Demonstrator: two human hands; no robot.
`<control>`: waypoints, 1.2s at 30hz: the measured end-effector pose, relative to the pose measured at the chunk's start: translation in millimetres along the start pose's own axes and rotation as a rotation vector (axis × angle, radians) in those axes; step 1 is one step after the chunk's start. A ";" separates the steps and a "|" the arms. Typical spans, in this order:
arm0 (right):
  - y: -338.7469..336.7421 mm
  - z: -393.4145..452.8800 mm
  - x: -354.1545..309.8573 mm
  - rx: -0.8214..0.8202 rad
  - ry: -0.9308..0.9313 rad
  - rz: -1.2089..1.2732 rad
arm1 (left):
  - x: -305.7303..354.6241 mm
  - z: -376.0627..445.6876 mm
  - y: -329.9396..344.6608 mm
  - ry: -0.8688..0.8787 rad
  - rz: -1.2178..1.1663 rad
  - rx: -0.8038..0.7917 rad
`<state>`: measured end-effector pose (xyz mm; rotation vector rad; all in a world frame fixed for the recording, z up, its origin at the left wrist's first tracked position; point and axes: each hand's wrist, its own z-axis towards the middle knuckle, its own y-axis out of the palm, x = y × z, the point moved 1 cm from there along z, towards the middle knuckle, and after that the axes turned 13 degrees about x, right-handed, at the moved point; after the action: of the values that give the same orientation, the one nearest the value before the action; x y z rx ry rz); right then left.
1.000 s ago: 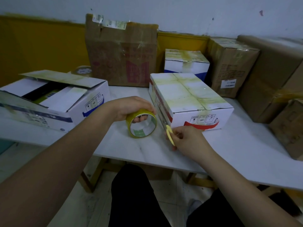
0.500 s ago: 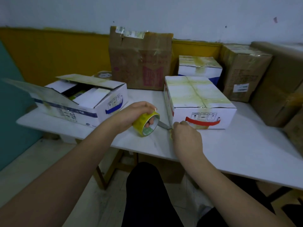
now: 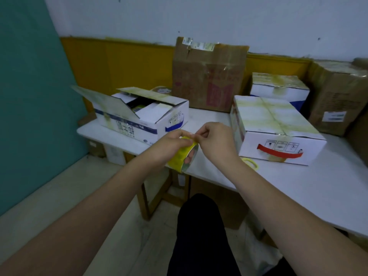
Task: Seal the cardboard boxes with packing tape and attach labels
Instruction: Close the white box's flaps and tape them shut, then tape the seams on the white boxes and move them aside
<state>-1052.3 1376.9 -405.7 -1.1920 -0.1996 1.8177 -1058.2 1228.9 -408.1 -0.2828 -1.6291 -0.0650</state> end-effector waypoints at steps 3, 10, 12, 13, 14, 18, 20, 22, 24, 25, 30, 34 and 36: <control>9.2 -8.1 -16.5 -0.044 -0.088 -0.016 | -2.9 -17.0 -15.3 -0.050 -0.089 0.044; 28.9 -22.4 -19.3 -0.204 0.036 0.150 | -22.8 -46.2 -31.5 -0.210 0.117 0.087; 36.5 -24.7 -13.0 -0.214 0.059 0.164 | -36.3 -43.2 -24.7 -0.224 0.125 0.112; 40.6 -25.1 -8.7 -0.204 0.063 0.154 | -43.7 -38.0 -22.1 -0.209 0.121 0.135; 45.5 -24.9 -3.7 -0.203 0.060 0.140 | -49.2 -34.4 -19.5 -0.188 0.113 0.161; 62.4 -23.6 12.4 -0.284 -0.059 0.013 | -74.9 -15.7 -12.9 -0.097 0.107 0.286; 66.0 -22.2 15.5 -0.301 -0.092 -0.045 | -86.8 -8.2 -14.7 -0.083 0.113 0.358; 69.1 -20.2 13.7 -0.306 -0.105 -0.099 | -89.4 -6.0 -12.8 -0.087 0.082 0.392; 73.0 -20.7 7.7 -0.317 -0.119 -0.215 | -87.7 -4.4 -10.0 -0.040 0.168 0.440; 75.1 -21.6 3.9 -0.324 -0.139 -0.283 | -89.1 -1.9 -9.9 -0.008 0.239 0.469; 65.8 -11.4 5.5 -0.262 -0.169 -0.509 | -96.1 7.2 -13.4 -0.007 0.362 0.504; 64.4 -10.8 17.6 -0.266 -0.178 -0.563 | -92.3 15.1 -12.7 0.040 0.584 0.556; 65.7 -12.6 17.4 -0.236 -0.221 -0.549 | -85.1 18.1 -14.0 0.069 0.846 0.537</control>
<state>-1083.8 1349.1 -460.6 -0.9652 -0.8062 1.4549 -1074.5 1207.0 -491.9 -0.5173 -1.2875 0.9755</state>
